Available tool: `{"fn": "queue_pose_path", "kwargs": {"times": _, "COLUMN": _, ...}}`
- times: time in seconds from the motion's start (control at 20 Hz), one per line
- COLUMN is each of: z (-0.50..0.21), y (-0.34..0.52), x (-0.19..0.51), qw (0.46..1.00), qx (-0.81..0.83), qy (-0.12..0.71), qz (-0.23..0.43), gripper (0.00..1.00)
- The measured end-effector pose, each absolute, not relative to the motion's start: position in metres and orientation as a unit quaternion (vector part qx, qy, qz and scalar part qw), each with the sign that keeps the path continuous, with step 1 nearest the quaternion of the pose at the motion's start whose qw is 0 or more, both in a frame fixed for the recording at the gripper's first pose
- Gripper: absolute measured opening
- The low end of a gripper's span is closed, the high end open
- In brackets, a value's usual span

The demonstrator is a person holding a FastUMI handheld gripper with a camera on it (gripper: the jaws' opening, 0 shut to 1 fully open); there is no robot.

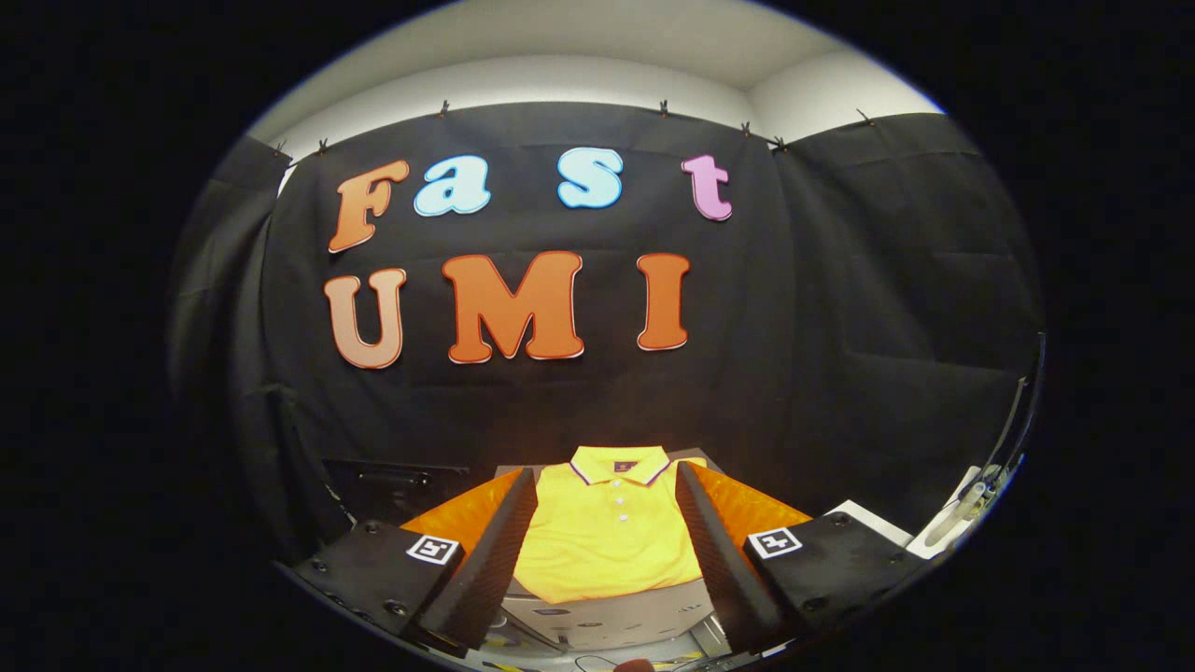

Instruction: Put the clothes into the washing machine and then close the washing machine lid.

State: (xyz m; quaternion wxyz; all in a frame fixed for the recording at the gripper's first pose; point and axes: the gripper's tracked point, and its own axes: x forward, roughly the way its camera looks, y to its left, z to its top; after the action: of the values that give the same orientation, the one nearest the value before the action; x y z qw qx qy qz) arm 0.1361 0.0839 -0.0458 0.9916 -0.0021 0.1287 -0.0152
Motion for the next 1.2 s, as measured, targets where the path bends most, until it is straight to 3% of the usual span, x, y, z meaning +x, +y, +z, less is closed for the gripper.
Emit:
{"fn": "queue_pose_path", "kwargs": {"times": 0.4, "z": -0.087, "y": 0.069, "x": 0.23, "qw": 0.981, "qx": -0.001, "qy": 0.195, "qz": 0.017, "gripper": 0.97}}
{"fn": "queue_pose_path", "kwargs": {"times": 0.6, "z": -0.14, "y": 0.068, "x": 0.264, "qw": 0.963, "qx": -0.011, "qy": 0.268, "qz": 0.027, "gripper": 0.97}}
{"fn": "queue_pose_path", "kwargs": {"times": 1.15, "z": -0.266, "y": 0.056, "x": 0.283, "qw": 0.892, "qx": -0.004, "qy": 0.45, "qz": 0.029, "gripper": 0.97}}
{"fn": "queue_pose_path", "kwargs": {"times": 1.2, "z": -0.26, "y": 0.055, "x": 0.293, "qw": 0.903, "qx": 0.008, "qy": 0.428, "qz": 0.025, "gripper": 0.97}}
